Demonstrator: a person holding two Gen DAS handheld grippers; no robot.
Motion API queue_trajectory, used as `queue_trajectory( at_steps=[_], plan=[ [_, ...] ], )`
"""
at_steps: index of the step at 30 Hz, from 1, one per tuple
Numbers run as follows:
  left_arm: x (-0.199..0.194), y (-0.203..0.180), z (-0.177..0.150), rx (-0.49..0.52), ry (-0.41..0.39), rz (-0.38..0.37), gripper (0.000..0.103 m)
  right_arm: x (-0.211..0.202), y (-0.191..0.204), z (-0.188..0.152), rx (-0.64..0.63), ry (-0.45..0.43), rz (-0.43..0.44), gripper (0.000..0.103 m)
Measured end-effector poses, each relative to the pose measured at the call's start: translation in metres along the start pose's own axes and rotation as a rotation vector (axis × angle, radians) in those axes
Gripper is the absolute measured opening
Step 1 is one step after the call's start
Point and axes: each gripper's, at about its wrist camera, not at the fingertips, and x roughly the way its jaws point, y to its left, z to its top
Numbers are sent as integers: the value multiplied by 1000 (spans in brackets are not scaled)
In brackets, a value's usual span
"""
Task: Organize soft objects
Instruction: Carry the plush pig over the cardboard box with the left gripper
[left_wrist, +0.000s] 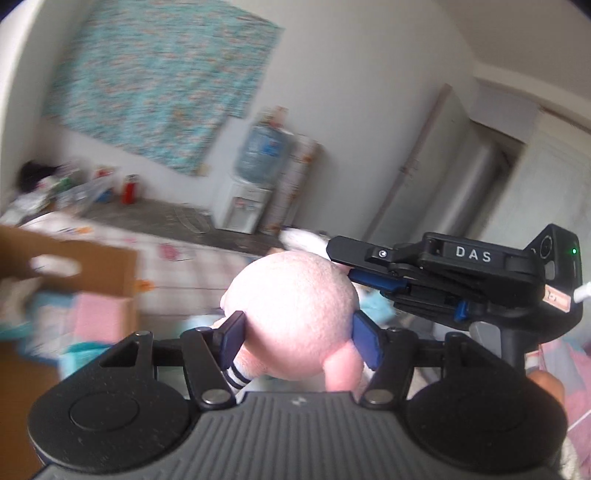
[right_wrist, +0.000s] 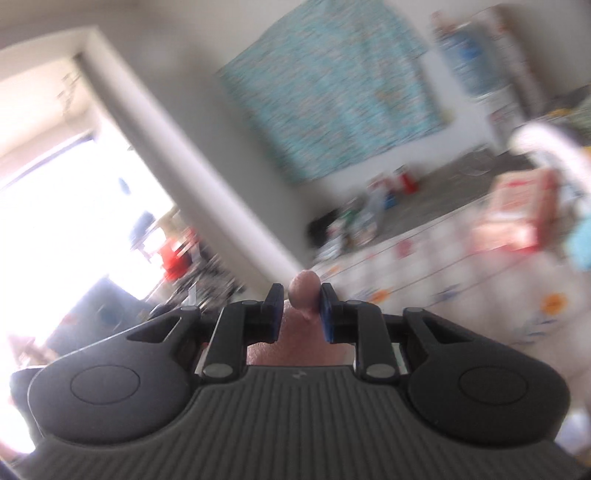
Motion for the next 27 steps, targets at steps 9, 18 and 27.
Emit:
queue_trajectory(
  at_steps=[9,18,27],
  plan=[
    [-51,99,-17,-221,8,190,63,117,82,-49,-58,278,140,20],
    [-37,168,-28,-369,116,311,64,212,105,-101,-41,510,59,17],
    [-36,209,-44,-452,179,377,65,285,84,-118,43,643,-14,15]
  ],
)
